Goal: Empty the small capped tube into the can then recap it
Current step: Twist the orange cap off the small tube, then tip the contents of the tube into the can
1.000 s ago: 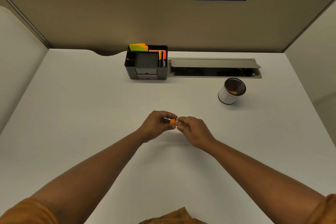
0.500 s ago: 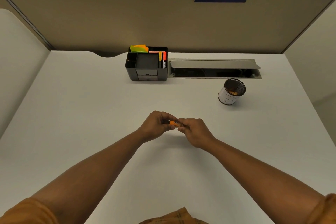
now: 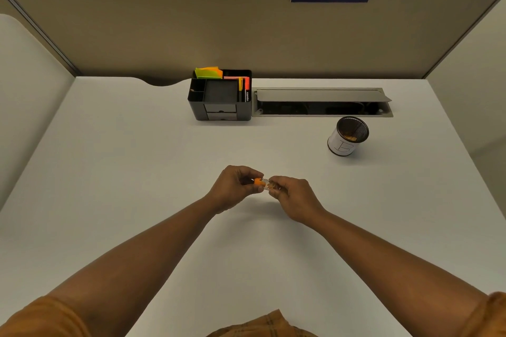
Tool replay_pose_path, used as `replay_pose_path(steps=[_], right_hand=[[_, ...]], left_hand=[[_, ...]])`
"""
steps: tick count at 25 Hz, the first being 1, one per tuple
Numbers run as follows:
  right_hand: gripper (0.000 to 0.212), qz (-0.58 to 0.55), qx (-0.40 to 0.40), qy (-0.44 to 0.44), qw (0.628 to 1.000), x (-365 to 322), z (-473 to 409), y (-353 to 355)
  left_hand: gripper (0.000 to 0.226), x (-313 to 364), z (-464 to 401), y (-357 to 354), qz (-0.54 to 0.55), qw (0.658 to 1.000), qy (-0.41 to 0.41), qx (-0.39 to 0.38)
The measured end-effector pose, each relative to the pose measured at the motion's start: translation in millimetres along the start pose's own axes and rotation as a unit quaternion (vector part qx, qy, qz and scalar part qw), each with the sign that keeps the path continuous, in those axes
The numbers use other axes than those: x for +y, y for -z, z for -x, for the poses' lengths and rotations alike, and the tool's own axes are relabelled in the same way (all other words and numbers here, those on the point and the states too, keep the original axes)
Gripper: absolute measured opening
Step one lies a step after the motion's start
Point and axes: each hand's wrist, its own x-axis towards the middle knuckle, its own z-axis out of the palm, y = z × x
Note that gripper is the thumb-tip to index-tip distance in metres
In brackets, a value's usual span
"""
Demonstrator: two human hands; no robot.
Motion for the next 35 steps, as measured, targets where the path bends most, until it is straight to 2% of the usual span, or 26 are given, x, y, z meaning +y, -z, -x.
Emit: replay_pose_path(steps=[4,10,14,20,29,35], right_hand=[[0.027,-0.001,0.024,-0.025,0.999,9,0,-1],[0.031,-0.024,0.056,-0.027,0.998,18,0,2],[0.032,-0.015,0.111,-0.003,0.994,24,-11,20],[0.032,-0.018,0.157,-0.025,0.987,38,-25,50],[0.035,-0.039,0.168,-0.040,0.984,42,-30,52],[0.035,-0.053,0.174,-0.043,0.982,45,-30,54]], left_hand=[[0.030,-8,-3,-4,-0.005,0.999,0.032,0.040],[0.025,-28,-10,-23,-0.148,0.986,0.037,0.060],[0.017,-47,-16,-31,-0.177,0.981,0.058,0.063],[0.012,-61,-22,-36,-0.263,0.963,-0.017,0.053],[0.029,-63,-25,-40,-0.303,0.952,0.004,0.045],[0.027,-62,-22,-40,-0.300,0.953,-0.002,0.040]])
